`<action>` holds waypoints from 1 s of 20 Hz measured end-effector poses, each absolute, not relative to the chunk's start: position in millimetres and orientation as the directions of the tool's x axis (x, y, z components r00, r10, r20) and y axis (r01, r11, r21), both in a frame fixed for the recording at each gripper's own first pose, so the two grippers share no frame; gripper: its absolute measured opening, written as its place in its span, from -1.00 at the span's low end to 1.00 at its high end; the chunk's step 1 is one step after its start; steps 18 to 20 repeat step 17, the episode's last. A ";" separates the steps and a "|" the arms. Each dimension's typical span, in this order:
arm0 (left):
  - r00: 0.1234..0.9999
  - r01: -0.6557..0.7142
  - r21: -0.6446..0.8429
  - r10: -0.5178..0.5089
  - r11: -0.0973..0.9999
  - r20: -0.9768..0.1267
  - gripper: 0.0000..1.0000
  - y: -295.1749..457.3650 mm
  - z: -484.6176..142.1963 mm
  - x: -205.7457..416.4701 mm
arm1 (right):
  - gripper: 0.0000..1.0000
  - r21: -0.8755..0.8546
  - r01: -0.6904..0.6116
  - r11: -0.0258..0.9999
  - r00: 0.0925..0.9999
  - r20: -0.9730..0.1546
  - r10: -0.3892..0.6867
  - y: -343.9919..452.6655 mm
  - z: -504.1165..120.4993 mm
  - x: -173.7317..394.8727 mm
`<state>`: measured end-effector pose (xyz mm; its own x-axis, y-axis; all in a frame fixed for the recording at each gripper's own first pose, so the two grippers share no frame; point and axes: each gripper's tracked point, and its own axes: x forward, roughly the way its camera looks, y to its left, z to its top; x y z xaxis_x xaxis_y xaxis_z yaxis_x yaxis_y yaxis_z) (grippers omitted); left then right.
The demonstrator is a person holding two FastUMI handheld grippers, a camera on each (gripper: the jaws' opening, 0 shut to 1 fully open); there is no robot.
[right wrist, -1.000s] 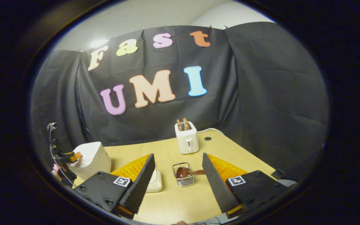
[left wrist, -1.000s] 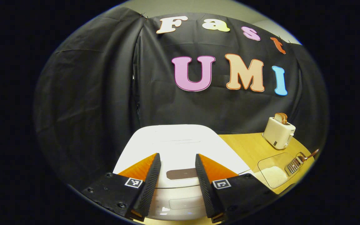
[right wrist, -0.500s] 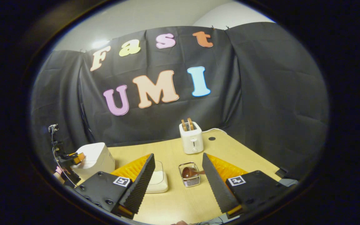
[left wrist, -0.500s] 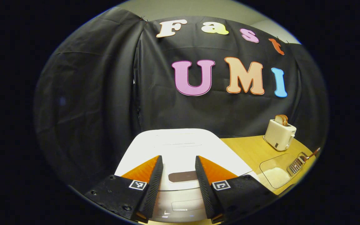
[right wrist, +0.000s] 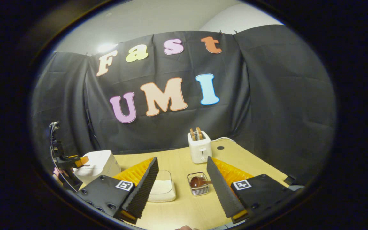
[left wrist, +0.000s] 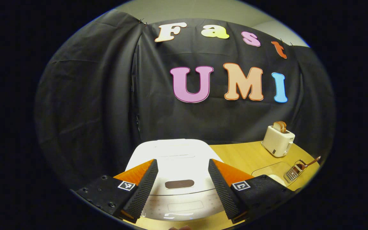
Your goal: Close the left gripper, press the button to open the rice cooker; take a wooden spoon from the chopstick holder with the right hand, scoop a spoonful of rice and pour it into the rice cooker, then put the wooden spoon back into the chopstick holder.
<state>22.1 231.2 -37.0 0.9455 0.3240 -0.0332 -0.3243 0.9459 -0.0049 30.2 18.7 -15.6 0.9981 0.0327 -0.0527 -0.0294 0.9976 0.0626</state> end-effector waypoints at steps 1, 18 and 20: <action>0.945 -0.327 -0.007 0.327 0.945 -0.028 0.87 224.7 -32.5 16.3 | 0.93 0.062 -0.032 0.998 0.998 -0.046 0.035 19.2 -13.4 29.0; 0.999 -0.050 -0.036 0.051 0.998 0.008 0.89 67.5 -12.3 -23.0 | 0.96 0.091 -0.059 0.994 0.998 -0.013 0.060 26.9 -29.2 -2.9; 0.999 -0.050 -0.036 0.051 0.998 0.008 0.89 67.5 -12.3 -23.0 | 0.96 0.091 -0.059 0.994 0.998 -0.013 0.060 26.9 -29.2 -2.9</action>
